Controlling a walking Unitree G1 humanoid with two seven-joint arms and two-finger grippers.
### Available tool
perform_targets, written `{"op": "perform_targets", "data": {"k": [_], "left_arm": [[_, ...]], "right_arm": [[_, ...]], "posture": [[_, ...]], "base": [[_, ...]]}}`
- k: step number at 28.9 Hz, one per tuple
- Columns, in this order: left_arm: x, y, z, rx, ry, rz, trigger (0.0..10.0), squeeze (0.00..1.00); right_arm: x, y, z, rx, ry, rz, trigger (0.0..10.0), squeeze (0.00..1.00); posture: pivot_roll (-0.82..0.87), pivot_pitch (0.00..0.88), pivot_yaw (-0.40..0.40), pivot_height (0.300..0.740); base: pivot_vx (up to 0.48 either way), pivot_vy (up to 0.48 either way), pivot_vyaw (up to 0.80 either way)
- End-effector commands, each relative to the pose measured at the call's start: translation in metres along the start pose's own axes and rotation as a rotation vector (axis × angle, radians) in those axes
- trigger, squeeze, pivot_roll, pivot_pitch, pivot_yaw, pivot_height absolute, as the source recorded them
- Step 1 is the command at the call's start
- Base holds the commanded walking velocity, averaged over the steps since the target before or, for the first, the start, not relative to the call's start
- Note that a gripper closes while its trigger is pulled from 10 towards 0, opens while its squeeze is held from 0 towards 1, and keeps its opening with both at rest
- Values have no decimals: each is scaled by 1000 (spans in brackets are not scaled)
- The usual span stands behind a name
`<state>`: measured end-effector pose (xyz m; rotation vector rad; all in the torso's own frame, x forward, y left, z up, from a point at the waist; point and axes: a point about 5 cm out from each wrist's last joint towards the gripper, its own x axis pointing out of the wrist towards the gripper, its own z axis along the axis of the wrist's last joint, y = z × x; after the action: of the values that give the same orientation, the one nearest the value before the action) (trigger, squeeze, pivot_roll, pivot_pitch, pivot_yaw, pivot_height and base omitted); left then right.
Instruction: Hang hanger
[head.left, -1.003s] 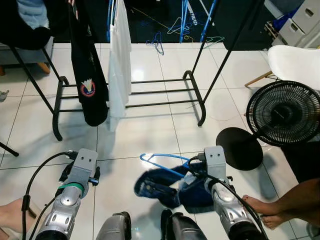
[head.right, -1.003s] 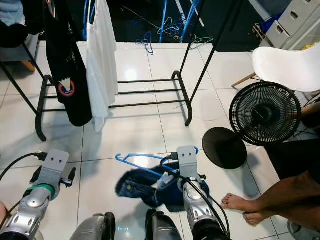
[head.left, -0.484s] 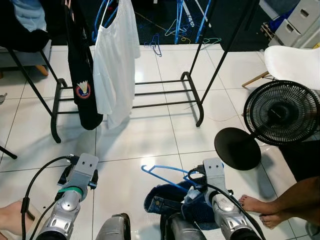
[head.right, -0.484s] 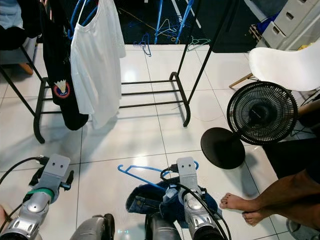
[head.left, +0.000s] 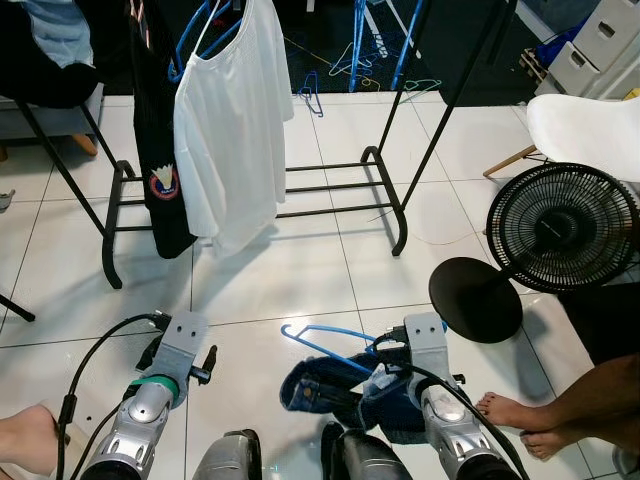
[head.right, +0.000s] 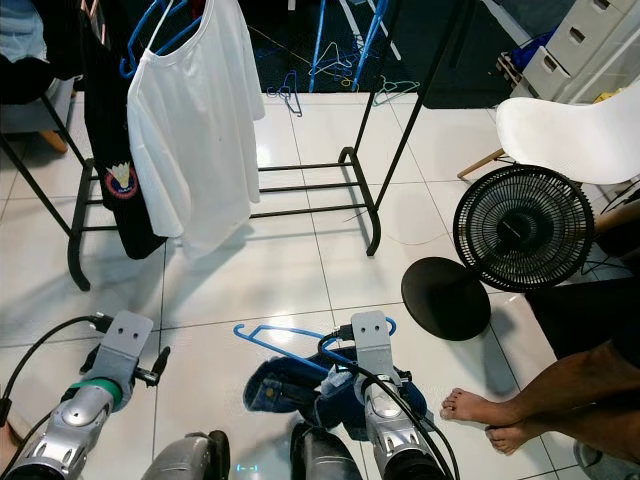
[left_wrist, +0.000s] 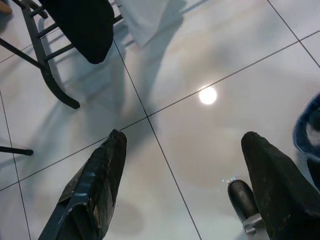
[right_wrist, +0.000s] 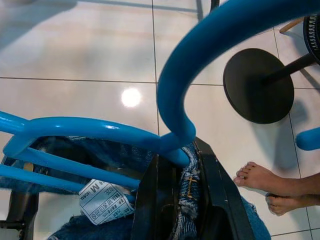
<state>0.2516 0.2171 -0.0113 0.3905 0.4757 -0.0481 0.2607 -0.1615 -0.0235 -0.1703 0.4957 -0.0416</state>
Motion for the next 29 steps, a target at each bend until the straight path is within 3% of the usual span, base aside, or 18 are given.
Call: {"op": "perform_targets", "data": {"k": [1,13,29], "left_arm": [[-2,-3,-9,5,30,2,10000,0],[-3,4,-20,-70,109,70,10000,0],[-2,2,-20,-45,107,59,10000,0]], "right_arm": [[-1,0,-2,0,-1,-4,0,0],[1,5,2,-22,-18,16,0,0],[1,5,1,-33,-17,22,0,0]], "posture": [[33,87,-23,733],[42,83,-24,733],[41,81,-24,733]], "base": [[0,0,0],[0,0,0],[0,0,0]]}}
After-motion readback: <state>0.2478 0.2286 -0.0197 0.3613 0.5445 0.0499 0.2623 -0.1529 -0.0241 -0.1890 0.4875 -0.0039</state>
